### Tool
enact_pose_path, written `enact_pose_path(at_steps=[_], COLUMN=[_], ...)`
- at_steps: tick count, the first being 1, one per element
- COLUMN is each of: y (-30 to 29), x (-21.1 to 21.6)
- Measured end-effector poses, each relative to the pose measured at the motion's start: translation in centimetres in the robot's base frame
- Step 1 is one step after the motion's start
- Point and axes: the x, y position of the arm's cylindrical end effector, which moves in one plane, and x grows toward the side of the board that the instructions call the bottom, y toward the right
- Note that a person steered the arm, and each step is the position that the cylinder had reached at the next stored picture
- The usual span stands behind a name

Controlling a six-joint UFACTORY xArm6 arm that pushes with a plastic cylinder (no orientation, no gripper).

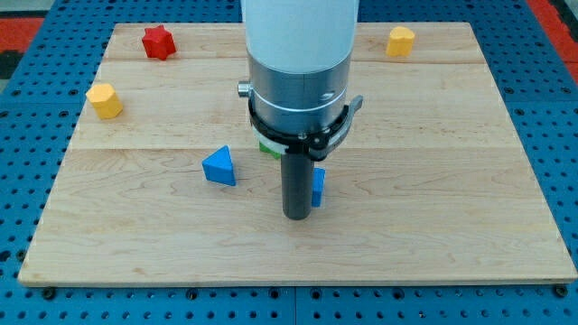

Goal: Push the blue cube towards the center right of the board

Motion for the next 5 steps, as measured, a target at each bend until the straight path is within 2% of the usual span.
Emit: enact_pose_path(at_steps=[1,2,3,4,5], y=[1.5,3.4,7.6,3.0,9.1], x=[-5.2,-7.1,-9.9,-10.2,-11.6])
